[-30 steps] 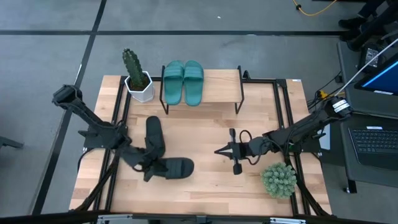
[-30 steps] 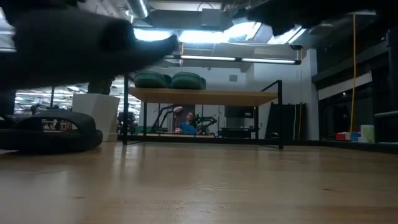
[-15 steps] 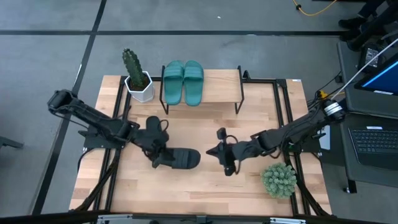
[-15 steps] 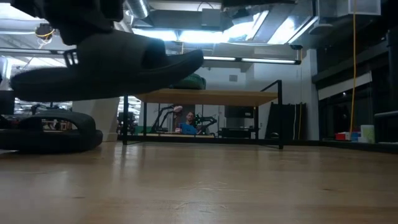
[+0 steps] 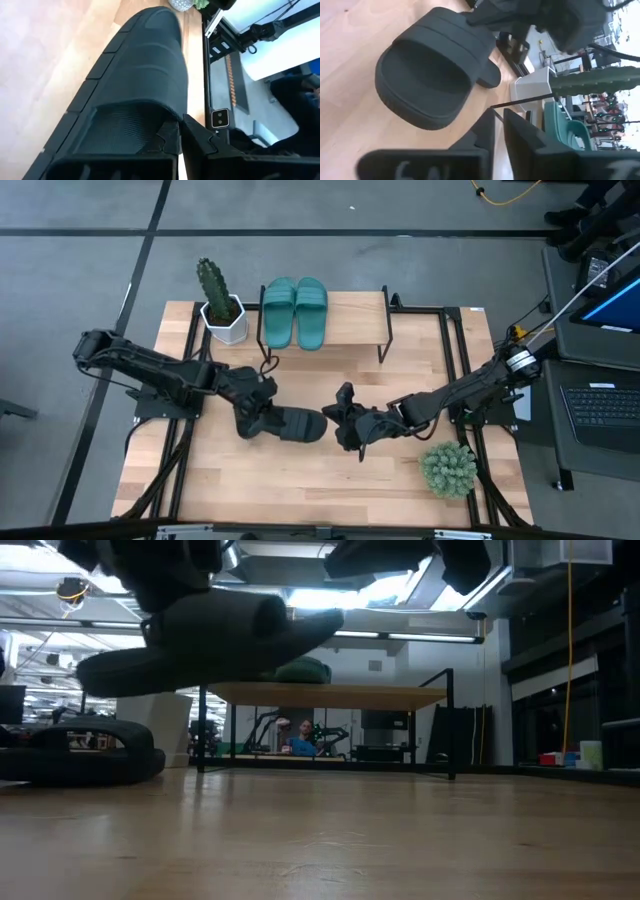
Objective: Pick and place slides into the shelf
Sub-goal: Put the black slipper on the shelf
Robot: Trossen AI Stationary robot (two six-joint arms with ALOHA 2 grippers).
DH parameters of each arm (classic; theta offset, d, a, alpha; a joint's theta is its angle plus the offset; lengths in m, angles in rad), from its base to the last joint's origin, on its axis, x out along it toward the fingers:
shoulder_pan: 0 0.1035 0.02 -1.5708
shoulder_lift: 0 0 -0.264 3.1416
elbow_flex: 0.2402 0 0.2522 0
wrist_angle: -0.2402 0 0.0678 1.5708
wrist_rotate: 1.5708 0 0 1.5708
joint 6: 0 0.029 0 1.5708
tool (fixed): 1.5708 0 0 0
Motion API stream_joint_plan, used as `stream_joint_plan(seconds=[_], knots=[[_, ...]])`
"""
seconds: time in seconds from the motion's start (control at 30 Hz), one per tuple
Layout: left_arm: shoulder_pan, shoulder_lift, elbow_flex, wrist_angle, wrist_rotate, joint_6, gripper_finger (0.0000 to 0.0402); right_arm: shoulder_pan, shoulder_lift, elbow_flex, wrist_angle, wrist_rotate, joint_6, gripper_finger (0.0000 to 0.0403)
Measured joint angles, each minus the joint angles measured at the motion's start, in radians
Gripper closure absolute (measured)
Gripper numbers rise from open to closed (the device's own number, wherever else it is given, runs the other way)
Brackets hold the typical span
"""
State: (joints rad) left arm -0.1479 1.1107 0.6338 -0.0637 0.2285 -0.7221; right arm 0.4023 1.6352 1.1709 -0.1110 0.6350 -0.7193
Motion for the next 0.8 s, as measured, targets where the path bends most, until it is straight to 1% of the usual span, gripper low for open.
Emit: stream_joint_plan(seconds=[0.13,0.27,0.4,0.57,0.8], knots=[[0.022,0.0,0.074,-0.115,-0.001,0.07,0.0402,0.0,0.0,0.0,0.042,0.0,-0.06,0.0316],[0.046,0.0,0.132,-0.178,-0.004,0.113,0.0401,-0.005,0.006,0.001,0.049,0.0,-0.178,0.0292],[0.079,-0.001,0.173,-0.241,-0.004,0.15,0.0401,-0.01,0.006,0.001,0.088,0.0,-0.253,0.0288],[0.134,-0.001,0.183,-0.241,0.011,0.155,0.0401,-0.01,0.007,0.001,0.116,-0.008,-0.336,0.0287],[0.174,-0.001,0.183,-0.244,0.05,0.157,0.0401,-0.024,0.066,0.001,0.131,-0.008,-0.431,0.0287]])
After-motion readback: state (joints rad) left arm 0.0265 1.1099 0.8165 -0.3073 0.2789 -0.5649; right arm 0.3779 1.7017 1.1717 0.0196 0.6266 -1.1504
